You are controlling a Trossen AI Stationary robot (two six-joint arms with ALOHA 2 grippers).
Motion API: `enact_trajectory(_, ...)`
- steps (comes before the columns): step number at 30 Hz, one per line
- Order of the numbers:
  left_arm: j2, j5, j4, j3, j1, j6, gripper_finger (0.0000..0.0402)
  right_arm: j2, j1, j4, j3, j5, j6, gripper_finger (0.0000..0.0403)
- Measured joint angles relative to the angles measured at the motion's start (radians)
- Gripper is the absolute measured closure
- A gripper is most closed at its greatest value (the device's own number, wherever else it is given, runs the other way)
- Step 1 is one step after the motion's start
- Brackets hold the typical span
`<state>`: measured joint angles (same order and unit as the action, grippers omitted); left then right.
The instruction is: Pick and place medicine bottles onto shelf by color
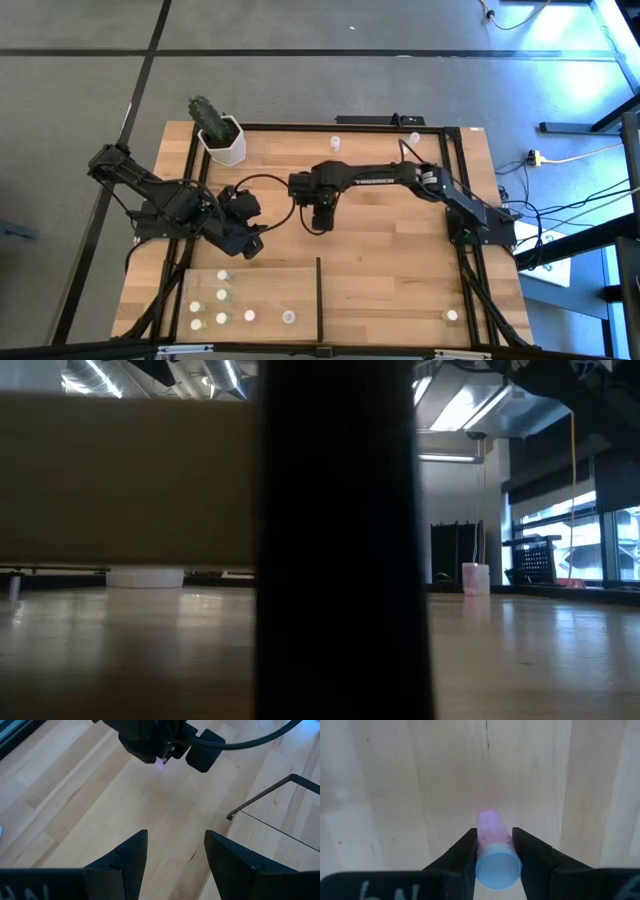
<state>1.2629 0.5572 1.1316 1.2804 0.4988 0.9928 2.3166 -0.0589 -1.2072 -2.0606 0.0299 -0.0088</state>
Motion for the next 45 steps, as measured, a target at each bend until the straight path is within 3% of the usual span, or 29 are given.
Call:
enact_trajectory(36,0.0,0.0,0.0,0.0,0.0,-0.001,0.0211,0.015,0.001,0.054,0.01,-0.066,-0.018,0.027)
enact_trajectory(45,0.0,0.0,0.0,0.0,0.0,-0.001,0.0211,0.014,0.001,0.082,0.01,-0.069,-0.015,0.023)
